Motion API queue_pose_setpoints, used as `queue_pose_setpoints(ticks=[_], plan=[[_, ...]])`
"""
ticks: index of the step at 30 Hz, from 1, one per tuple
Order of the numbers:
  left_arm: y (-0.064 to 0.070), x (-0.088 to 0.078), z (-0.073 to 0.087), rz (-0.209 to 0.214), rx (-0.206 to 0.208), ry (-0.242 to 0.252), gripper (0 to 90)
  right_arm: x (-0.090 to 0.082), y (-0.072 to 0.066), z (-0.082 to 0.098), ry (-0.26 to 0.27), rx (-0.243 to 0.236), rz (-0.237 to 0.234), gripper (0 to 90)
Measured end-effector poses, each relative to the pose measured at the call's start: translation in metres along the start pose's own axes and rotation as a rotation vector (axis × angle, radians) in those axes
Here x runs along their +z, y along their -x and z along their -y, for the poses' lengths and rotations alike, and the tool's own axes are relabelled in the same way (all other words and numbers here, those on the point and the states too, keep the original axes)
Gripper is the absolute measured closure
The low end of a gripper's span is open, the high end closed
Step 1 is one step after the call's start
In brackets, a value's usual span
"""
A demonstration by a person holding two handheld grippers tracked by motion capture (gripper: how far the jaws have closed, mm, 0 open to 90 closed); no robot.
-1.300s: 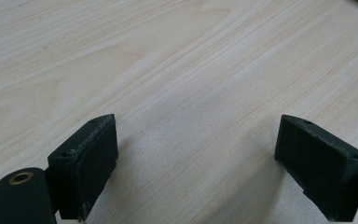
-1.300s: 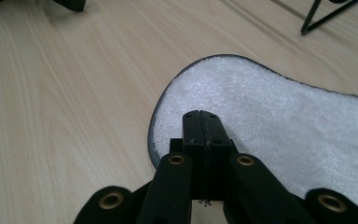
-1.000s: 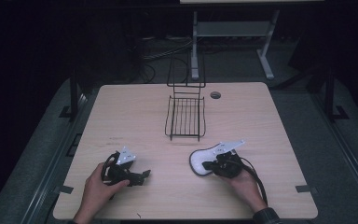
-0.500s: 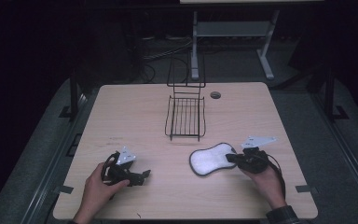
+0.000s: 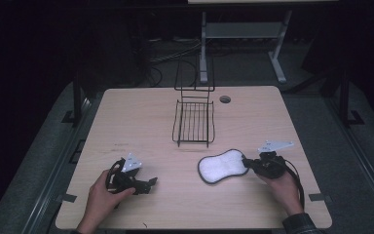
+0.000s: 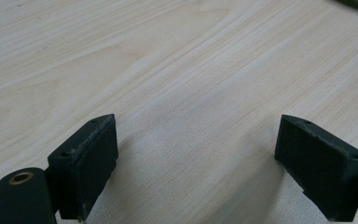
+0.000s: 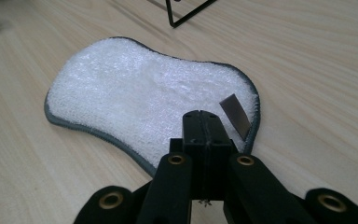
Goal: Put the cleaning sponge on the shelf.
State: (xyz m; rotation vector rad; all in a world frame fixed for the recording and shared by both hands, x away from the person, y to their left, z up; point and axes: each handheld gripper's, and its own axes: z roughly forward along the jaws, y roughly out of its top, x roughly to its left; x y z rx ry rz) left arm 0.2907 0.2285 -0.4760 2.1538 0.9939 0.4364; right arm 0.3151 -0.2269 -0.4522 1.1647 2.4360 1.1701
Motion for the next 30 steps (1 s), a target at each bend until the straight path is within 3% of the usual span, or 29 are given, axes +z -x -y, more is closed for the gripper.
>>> queue_pose_setpoints(ticks=[14, 30], plan=[[0.000, 0.000, 0.000, 0.000, 0.000, 0.000, 12.4, 0.007, -0.001, 0.003, -0.053, -0.006, 0.005, 89.8], [0.000, 0.000, 0.000, 0.000, 0.000, 0.000, 12.4, 0.003, -0.014, 0.005, -0.055, -0.027, -0.022, 89.9]])
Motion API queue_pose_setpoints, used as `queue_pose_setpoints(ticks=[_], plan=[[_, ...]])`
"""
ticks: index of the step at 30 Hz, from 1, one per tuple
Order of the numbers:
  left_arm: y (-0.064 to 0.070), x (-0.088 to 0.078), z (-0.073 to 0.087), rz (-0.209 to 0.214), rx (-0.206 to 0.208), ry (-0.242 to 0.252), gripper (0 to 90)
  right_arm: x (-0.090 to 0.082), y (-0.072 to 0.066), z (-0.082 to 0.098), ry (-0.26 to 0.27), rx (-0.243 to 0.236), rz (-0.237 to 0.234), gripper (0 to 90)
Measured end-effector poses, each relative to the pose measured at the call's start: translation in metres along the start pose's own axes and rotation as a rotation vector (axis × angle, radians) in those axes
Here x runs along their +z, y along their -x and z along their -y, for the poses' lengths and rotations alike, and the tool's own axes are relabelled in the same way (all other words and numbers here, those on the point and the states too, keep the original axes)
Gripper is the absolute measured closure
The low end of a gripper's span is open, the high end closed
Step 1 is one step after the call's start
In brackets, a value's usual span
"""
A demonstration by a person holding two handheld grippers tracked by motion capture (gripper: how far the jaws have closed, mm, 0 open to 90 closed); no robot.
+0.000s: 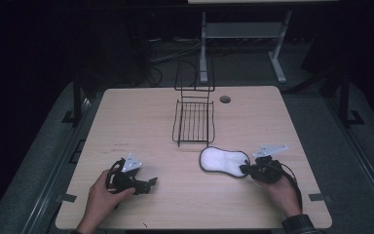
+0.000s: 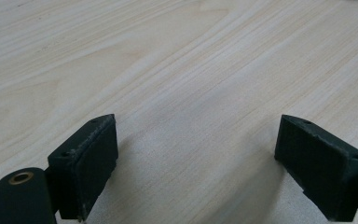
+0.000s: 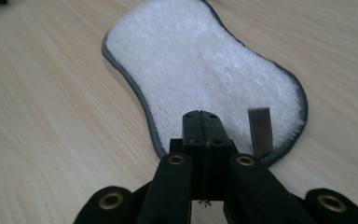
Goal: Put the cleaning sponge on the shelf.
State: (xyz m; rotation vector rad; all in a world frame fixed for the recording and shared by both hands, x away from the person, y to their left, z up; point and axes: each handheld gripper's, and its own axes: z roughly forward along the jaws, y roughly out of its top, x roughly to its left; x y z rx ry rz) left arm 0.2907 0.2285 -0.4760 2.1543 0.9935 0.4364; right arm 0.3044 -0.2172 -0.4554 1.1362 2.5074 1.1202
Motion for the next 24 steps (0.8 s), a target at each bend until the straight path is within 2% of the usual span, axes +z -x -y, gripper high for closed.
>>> queue_pose_setpoints(ticks=[1, 4, 5, 7, 9, 11, 12, 13, 15, 16, 17, 21, 24], plan=[[0.000, 0.000, 0.000, 0.000, -0.001, 0.000, 12.4, -0.005, -0.002, -0.006, 0.028, -0.006, -0.004, 89.8], [0.000, 0.000, 0.000, 0.000, -0.001, 0.001, 12.4, -0.009, 0.000, -0.014, 0.053, -0.015, -0.004, 89.9], [0.000, 0.000, 0.000, 0.000, 0.003, -0.001, 12.3, -0.009, 0.005, -0.024, 0.071, -0.016, 0.001, 89.9], [0.000, 0.000, 0.000, 0.000, 0.002, -0.001, 12.3, -0.008, 0.008, -0.026, 0.078, -0.014, 0.006, 89.9], [0.000, 0.000, 0.000, 0.000, -0.001, 0.002, 12.3, 0.001, 0.021, -0.035, 0.080, 0.002, 0.017, 89.9], [0.000, 0.000, 0.000, 0.000, -0.001, 0.002, 12.3, 0.004, 0.027, -0.037, 0.089, 0.008, 0.022, 89.9], [0.000, 0.000, 0.000, 0.000, -0.001, 0.002, 12.3, 0.014, 0.037, -0.040, 0.065, 0.026, 0.023, 89.9], [0.000, 0.000, 0.000, 0.000, -0.001, 0.002, 12.3, 0.014, 0.037, -0.040, 0.065, 0.026, 0.023, 89.9], [0.000, 0.000, 0.000, 0.001, -0.002, 0.002, 12.3, 0.025, 0.048, -0.044, 0.072, 0.044, 0.031, 89.9], [0.000, 0.000, 0.000, 0.001, -0.002, 0.001, 12.3, 0.025, 0.048, -0.044, 0.072, 0.044, 0.031, 89.9], [0.000, 0.000, 0.000, 0.001, -0.002, -0.002, 12.3, 0.032, 0.053, -0.046, 0.051, 0.042, 0.038, 89.8], [0.000, 0.000, 0.000, 0.001, -0.002, -0.001, 12.3, 0.040, 0.058, -0.048, 0.050, 0.052, 0.030, 89.9], [0.000, 0.000, 0.000, 0.001, -0.002, -0.002, 12.3, 0.043, 0.058, -0.045, 0.025, 0.047, 0.019, 89.8]])
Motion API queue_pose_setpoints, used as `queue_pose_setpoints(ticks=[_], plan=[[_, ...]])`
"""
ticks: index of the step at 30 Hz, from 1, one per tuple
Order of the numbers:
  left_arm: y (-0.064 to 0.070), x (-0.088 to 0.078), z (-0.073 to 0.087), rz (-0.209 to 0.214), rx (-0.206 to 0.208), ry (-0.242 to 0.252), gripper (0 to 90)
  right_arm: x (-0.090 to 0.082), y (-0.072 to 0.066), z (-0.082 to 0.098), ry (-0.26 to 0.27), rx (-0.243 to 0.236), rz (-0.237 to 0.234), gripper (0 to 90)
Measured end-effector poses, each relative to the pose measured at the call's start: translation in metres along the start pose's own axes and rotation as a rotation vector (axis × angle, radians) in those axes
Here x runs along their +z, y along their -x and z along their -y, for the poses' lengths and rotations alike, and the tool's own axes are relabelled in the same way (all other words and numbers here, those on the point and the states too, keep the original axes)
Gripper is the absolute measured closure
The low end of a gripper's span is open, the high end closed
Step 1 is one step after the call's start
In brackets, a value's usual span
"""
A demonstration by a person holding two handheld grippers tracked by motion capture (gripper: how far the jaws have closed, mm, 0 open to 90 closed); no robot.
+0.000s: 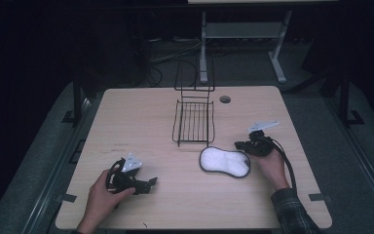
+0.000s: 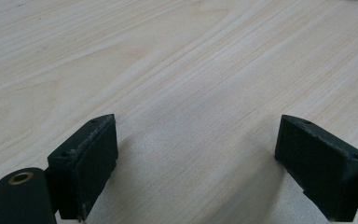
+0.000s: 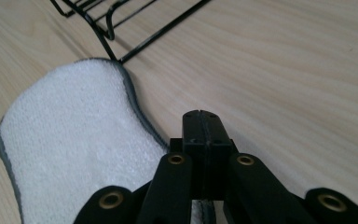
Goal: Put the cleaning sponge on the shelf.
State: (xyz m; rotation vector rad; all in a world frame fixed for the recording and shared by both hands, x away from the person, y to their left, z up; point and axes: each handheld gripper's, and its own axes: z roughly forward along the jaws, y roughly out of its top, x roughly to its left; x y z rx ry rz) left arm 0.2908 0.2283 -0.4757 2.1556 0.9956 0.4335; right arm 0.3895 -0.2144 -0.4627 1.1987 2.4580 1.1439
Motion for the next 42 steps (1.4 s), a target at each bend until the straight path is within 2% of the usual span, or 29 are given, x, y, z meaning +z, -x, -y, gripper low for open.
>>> queue_pose_setpoints(ticks=[6, 16, 25, 34, 35, 36, 37, 38, 40, 42], plan=[[0.000, 0.000, 0.000, 0.000, -0.003, 0.003, 12.3, -0.001, -0.004, 0.003, -0.012, -0.020, -0.037, 89.8], [0.000, 0.000, 0.000, -0.001, 0.000, 0.004, 12.3, -0.003, -0.023, 0.007, -0.041, -0.084, -0.083, 89.8], [0.000, 0.000, 0.000, -0.001, 0.001, 0.004, 12.3, -0.009, -0.036, 0.013, -0.052, -0.103, -0.102, 89.8], [0.000, 0.000, 0.000, -0.001, 0.000, 0.005, 12.3, -0.013, -0.050, 0.017, -0.050, -0.101, -0.128, 89.8], [0.000, 0.000, 0.000, -0.001, 0.000, 0.004, 12.3, -0.014, -0.052, 0.017, -0.043, -0.090, -0.125, 88.8], [0.000, 0.000, 0.000, -0.001, 0.000, 0.004, 12.3, -0.016, -0.053, 0.015, -0.028, -0.067, -0.123, 80.4], [0.000, 0.000, 0.000, -0.001, 0.001, 0.004, 12.3, -0.016, -0.053, 0.015, -0.028, -0.067, -0.123, 80.4], [0.000, 0.000, 0.000, -0.001, 0.000, 0.004, 12.3, -0.017, -0.054, 0.015, -0.025, -0.048, -0.117, 76.9], [0.000, 0.000, 0.000, -0.001, 0.000, 0.004, 12.3, -0.018, -0.056, 0.014, -0.018, -0.029, -0.095, 65.4], [0.000, 0.000, 0.000, -0.001, 0.000, 0.004, 12.3, -0.017, -0.057, 0.014, -0.020, -0.012, -0.092, 55.4]])
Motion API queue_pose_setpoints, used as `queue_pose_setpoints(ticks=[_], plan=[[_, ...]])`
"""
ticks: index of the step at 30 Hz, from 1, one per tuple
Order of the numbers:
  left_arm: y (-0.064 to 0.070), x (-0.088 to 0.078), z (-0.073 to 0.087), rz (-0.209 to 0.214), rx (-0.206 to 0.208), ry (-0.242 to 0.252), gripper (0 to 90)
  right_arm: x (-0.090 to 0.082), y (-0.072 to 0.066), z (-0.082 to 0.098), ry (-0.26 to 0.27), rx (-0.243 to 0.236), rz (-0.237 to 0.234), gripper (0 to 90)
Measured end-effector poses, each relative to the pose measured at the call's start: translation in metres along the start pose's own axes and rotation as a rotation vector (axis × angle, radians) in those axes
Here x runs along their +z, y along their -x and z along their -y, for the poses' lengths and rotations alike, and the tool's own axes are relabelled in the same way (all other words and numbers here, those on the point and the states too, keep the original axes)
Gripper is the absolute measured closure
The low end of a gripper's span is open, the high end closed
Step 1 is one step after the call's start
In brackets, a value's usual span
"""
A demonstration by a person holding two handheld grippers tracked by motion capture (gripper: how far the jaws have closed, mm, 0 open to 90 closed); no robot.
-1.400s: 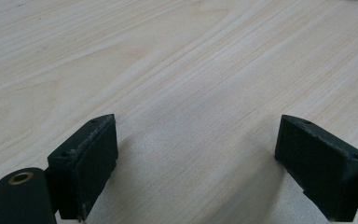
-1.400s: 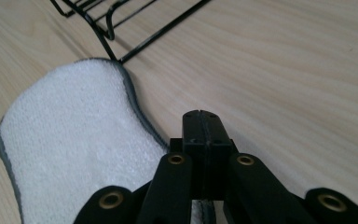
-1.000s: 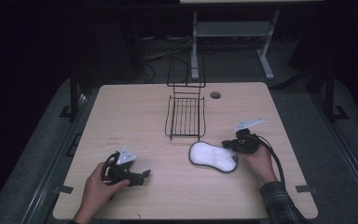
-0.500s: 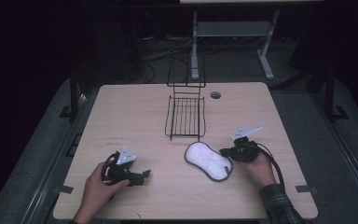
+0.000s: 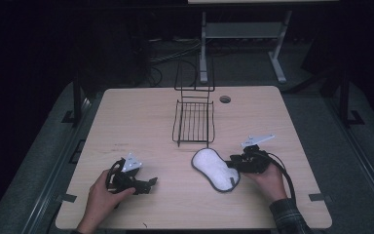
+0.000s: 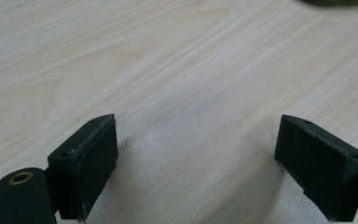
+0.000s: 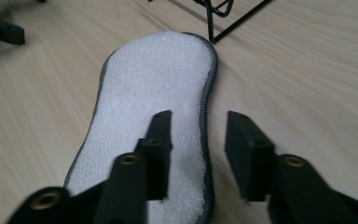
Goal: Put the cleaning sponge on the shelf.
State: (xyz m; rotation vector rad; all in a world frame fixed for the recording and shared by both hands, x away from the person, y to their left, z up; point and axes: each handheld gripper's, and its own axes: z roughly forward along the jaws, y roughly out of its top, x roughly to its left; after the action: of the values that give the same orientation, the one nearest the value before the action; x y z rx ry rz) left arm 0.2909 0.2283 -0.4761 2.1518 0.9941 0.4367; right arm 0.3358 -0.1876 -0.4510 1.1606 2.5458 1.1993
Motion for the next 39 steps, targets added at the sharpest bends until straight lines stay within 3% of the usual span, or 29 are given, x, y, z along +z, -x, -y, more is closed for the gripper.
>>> queue_pose_setpoints(ticks=[6, 12, 25, 39], plan=[[0.000, 0.000, 0.000, 0.000, 0.000, 0.000, 12.4, 0.006, -0.004, -0.004, -0.001, 0.036, 0.039, 27.3], [0.000, 0.000, 0.000, 0.000, 0.000, 0.000, 12.3, 0.016, -0.016, -0.012, -0.005, 0.032, 0.068, 17.8], [0.000, 0.000, 0.000, 0.000, 0.000, 0.000, 12.4, 0.040, -0.032, -0.017, -0.038, -0.005, 0.070, 11.5], [0.000, 0.000, 0.000, 0.000, 0.000, 0.000, 12.4, 0.051, -0.040, -0.015, -0.079, -0.041, 0.077, 11.3]])
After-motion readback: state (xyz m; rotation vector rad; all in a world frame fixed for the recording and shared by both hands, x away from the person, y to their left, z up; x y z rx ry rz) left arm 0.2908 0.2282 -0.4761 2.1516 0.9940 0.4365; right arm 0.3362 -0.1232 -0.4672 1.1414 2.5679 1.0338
